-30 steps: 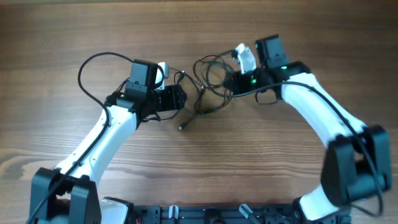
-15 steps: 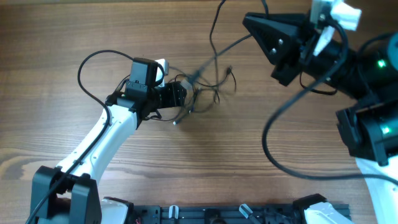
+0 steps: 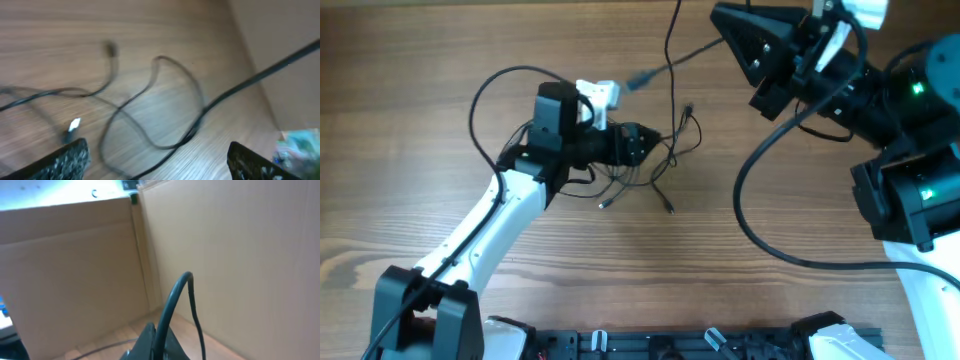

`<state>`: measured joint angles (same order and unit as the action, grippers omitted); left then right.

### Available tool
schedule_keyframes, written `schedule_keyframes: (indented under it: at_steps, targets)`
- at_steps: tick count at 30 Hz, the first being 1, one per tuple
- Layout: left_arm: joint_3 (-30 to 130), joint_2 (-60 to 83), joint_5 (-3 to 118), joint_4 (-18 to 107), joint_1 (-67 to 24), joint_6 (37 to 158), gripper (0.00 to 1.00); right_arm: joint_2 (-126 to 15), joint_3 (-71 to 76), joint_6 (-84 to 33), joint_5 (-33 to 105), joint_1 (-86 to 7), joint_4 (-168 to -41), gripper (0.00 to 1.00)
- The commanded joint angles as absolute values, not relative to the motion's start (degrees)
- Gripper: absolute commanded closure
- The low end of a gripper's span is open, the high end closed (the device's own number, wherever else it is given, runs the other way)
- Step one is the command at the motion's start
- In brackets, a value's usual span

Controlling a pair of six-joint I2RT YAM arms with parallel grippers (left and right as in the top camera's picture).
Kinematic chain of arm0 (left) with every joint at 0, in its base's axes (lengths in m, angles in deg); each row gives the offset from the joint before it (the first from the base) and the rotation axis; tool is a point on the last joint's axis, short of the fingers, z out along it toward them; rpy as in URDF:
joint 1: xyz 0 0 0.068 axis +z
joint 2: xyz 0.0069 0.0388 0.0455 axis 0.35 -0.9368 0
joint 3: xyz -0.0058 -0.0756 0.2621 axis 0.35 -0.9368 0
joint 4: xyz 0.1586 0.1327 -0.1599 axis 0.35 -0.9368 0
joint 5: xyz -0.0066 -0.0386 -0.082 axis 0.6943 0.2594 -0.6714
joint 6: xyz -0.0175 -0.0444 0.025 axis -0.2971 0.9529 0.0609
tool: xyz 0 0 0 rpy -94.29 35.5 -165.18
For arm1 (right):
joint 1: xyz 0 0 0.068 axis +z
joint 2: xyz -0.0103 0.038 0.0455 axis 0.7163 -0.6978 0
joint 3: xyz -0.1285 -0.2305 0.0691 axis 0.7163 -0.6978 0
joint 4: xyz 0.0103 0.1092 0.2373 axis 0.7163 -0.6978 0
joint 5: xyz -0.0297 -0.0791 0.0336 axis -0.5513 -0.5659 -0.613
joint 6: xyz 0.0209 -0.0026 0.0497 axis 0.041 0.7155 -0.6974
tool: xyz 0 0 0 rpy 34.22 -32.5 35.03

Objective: Untangle cables

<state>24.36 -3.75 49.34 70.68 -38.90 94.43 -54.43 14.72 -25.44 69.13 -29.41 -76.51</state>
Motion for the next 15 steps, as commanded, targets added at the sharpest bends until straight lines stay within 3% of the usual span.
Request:
schedule_keyframes:
  at_steps: [1, 6, 7, 8, 9, 12, 15]
  targets:
    - [24.30, -4.34, 44.84, 77.65, -42.35, 93.05, 0.09, -54.36, 14.72, -27.49, 73.39, -29.30, -73.04, 0.96]
    - [24.30, -4.34, 51.83, 88.51, -45.94, 93.07, 0.13, -54.36, 14.72, -28.67, 75.47, -29.30, -72.93, 0.96]
    - [24.30, -4.34, 55.18, 90.50, -46.49, 93.09, 0.25, -54.36, 14.72, -28.65, 75.78, -29.30, -73.08, 0.96]
    - [24.30, -4.34, 57.21, 91.42, -46.33, 93.07, 0.52, -54.36, 14.72, -28.59, 75.38, -29.32, -73.87, 0.96]
    - [24.30, -4.32, 58.32, 91.61, -46.05, 93.07, 0.59, -54.36, 14.72, -28.50, 74.47, -29.32, -74.67, 0.96]
    - [24.30, -4.23, 59.85, 93.34, -43.86, 93.33, 0.95, -54.36, 14.72, -28.28, 70.60, -29.32, -78.50, 0.96]
    - [24.30, -2.79, 59.85, 93.89, -41.13, 93.75, 0.96, -54.36, 14.72, -28.28, 61.11, -29.32, -84.07, 0.96]
